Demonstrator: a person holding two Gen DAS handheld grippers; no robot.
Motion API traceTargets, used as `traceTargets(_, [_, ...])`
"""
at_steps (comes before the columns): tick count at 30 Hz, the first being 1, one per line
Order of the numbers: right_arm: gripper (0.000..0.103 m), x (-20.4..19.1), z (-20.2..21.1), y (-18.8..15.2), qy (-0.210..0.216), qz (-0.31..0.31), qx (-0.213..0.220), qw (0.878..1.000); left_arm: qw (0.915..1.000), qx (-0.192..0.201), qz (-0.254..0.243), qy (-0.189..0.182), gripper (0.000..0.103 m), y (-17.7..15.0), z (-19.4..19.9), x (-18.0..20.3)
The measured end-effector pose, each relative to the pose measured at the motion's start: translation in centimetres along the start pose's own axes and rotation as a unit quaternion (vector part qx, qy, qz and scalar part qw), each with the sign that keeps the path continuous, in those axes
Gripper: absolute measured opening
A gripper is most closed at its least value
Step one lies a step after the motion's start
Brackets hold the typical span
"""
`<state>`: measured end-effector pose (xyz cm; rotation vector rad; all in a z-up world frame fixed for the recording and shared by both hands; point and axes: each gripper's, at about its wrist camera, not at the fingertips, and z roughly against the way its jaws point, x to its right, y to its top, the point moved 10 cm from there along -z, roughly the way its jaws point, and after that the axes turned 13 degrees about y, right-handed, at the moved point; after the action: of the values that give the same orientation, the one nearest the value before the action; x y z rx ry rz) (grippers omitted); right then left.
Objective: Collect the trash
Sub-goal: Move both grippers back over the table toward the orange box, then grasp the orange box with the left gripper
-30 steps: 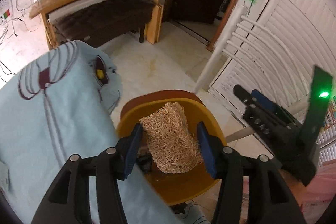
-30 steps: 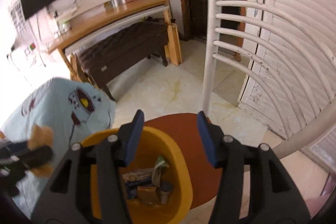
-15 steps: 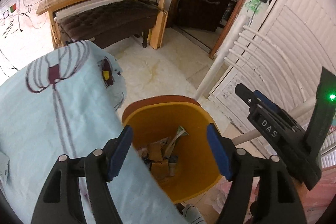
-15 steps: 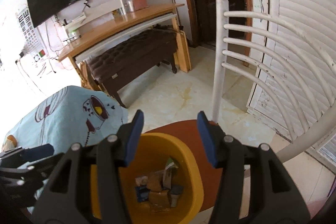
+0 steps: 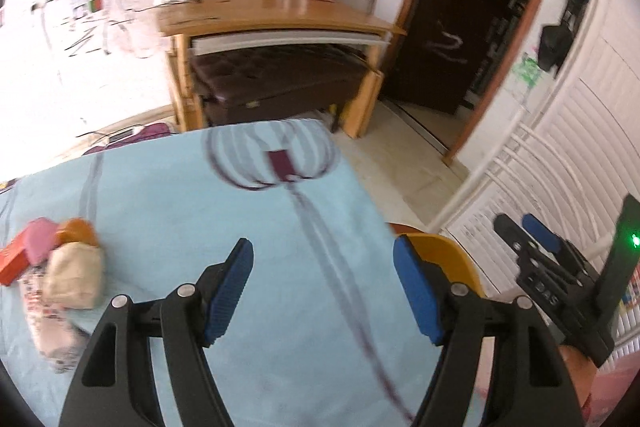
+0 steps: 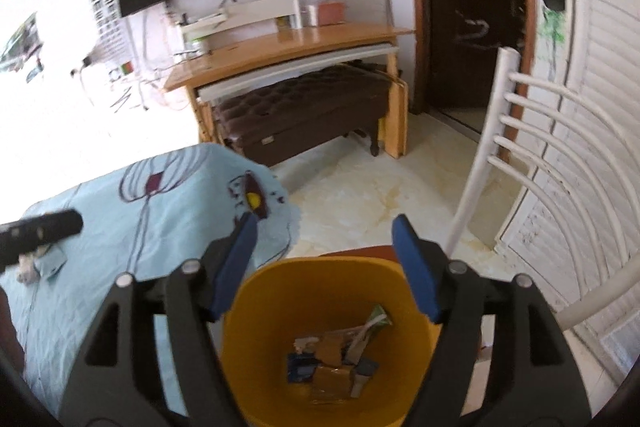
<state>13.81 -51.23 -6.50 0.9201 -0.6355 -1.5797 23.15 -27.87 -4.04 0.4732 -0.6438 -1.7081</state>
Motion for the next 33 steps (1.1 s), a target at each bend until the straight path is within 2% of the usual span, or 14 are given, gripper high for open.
traceTargets(4, [0.067,-2.3,-0.1,0.0,0.017,0.020,-0.002,1.000,0.9996,0.011,0.019,0.017,0.068,0.2,0.2,-3.5])
traceTargets(12, [0.071,-8.3,0.6,-0.4,0.078,0.049,-0.001,0.996,0.9966,0.028,0.049,0.059,0.068,0.1,0.9,-10.2])
traceTargets(19, [0.071,-15.1,-1.0,-1.3,0.141,0.075,-0.031,0.987,0.9905,0.037,0.070,0.113,0.071,-0.1,1.6,-17.6])
traceTargets(23, [0.071,-18.5,-1.7,-1.6,0.162,0.097,-0.044,0.981,0.9868,0.031,0.080,0.138,0.072,-0.3,1.9,-22.4])
traceTargets(28, [0.071,-22.8,-2.7,-1.9,0.194,0.113,-0.062,0.973,0.9860,0.013,0.073,0.149,0.072,-0.5,1.4,-26.5])
traceTargets(33, [0.071,-26.8,-3.9,-2.2,0.227,0.116,-0.083,0.963,0.9893,-0.011,0.061,0.132,0.072,-1.1,0.1,-28.6])
